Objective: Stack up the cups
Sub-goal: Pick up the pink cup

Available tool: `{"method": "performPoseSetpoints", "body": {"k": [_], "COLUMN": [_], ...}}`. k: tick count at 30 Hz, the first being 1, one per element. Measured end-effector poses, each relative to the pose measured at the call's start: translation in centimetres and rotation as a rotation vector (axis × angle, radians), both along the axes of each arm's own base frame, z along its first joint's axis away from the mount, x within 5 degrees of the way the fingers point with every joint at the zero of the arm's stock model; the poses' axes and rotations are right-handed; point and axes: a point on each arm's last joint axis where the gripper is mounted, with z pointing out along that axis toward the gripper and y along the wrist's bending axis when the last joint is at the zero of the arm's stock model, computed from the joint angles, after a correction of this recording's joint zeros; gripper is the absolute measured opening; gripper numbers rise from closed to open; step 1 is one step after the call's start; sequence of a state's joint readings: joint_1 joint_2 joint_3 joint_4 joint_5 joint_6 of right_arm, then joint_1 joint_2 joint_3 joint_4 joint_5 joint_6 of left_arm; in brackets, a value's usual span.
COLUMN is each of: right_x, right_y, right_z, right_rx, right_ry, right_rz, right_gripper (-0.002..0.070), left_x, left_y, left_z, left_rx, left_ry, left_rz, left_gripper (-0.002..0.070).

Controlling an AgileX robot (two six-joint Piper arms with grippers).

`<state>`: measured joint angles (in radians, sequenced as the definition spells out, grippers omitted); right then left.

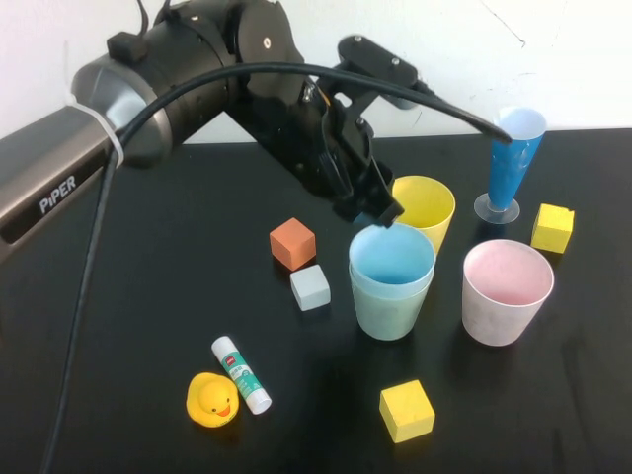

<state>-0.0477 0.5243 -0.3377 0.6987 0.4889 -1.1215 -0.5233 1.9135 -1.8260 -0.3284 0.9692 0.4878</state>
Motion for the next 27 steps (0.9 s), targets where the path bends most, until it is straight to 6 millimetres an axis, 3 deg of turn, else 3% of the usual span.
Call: {"method": "performPoseSetpoints", "body": {"k": [3, 6, 11, 14, 19, 22, 27], "right_x": [-0.2, 0.0, 1.5, 3.6, 7.8, 10.8, 13.9], "right_y": [0.3, 0.8, 1.4, 1.7, 1.8, 1.9, 1.9], "right_z": [1.1, 3.0, 5.7, 6.7, 6.9, 6.6, 6.9], "right_rx": [0.003, 0.007, 0.03, 0.063, 0.095, 0.131, 0.154], "right_ry": [0.007, 0.02, 0.109, 0.184, 0.27, 0.321, 0.323], "right_rz": [0.045, 0.105, 0.205, 0.243, 0.293, 0.305, 0.311], "right_gripper": [0.001, 0.001, 0.001, 0.001, 0.001, 0.0011, 0.0031], "left_x": [0.0, 0.0, -0.5, -1.7, -5.8, -8.3, -12.9], "left_y": [0.1, 0.7, 2.5, 3.9, 7.1, 9.1, 11.9], "left_z": [0.6, 2.1, 7.1, 10.4, 15.4, 16.9, 18.1], "left_rx": [-0.015, -0.024, -0.132, -0.172, -0.142, -0.081, -0.049], "left_ry": [-0.031, -0.106, -0.304, -0.423, -0.552, -0.56, -0.506], "left_rz": [0.012, 0.06, 0.272, 0.32, 0.353, 0.373, 0.389], "left_gripper": [0.0265, 0.021, 0.0155, 0.0148, 0.0109, 0.0059, 0.0008]}}
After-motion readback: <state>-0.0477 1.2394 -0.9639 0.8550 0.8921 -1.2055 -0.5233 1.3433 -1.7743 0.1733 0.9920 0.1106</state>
